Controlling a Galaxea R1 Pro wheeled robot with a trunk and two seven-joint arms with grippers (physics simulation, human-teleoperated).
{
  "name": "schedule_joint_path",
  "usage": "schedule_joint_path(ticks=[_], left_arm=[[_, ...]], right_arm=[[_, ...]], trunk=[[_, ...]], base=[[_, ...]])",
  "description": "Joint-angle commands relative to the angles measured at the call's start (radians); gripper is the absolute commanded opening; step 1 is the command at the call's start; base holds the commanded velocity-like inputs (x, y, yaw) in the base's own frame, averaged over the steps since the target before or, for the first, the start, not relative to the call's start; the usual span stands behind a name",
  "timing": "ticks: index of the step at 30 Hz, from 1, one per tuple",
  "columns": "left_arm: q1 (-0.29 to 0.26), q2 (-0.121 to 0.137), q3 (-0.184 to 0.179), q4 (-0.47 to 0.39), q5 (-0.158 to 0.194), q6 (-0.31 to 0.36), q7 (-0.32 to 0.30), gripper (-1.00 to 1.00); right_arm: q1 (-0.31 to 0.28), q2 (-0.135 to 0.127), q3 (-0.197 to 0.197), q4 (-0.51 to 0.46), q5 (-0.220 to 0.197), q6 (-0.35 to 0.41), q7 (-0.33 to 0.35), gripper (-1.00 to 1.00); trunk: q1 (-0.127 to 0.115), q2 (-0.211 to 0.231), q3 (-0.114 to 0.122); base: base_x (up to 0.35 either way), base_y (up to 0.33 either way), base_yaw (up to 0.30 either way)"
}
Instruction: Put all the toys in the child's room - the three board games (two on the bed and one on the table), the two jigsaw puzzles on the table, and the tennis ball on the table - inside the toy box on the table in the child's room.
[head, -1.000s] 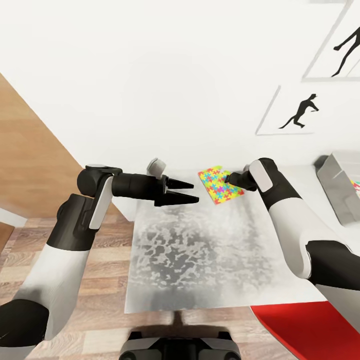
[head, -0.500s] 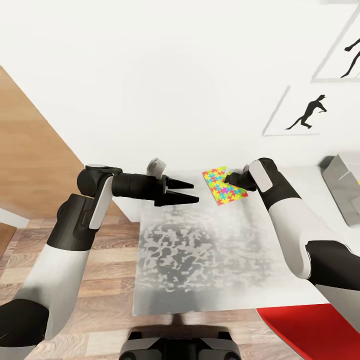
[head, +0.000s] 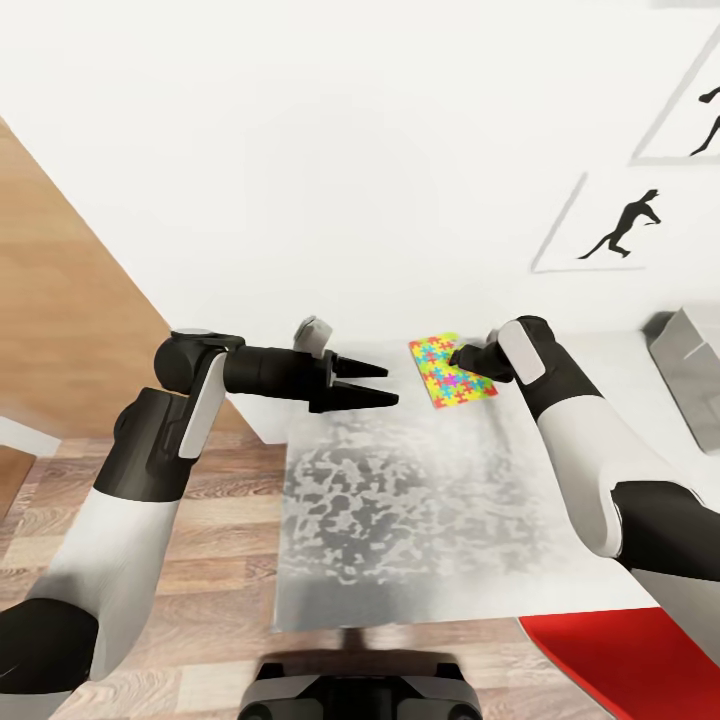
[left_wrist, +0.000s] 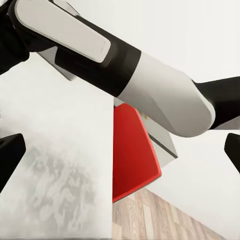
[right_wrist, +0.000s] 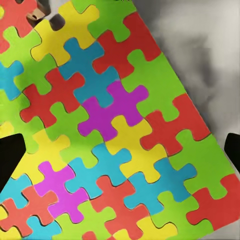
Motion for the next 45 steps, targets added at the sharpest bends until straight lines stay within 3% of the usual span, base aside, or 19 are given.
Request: schedule_joint_path(ticks=[1, 45], left_arm=[[-0.001, 0.001, -0.001, 0.000, 0.003, 0.007, -0.001, 1.00], [-0.001, 0.001, -0.001, 0.000, 0.003, 0.007, -0.001, 1.00]], right_arm=[[0.000, -0.001, 0.004, -0.001, -0.011, 0.002, -0.009, 1.00], [0.000, 0.002, 0.004, -0.001, -0.011, 0.002, -0.009, 1.00]], trunk=[[0.001, -0.002, -0.001], [0.001, -0.002, -0.001]], base=[[0.000, 0.050, 0.000], [-0.013, 0.138, 0.000]])
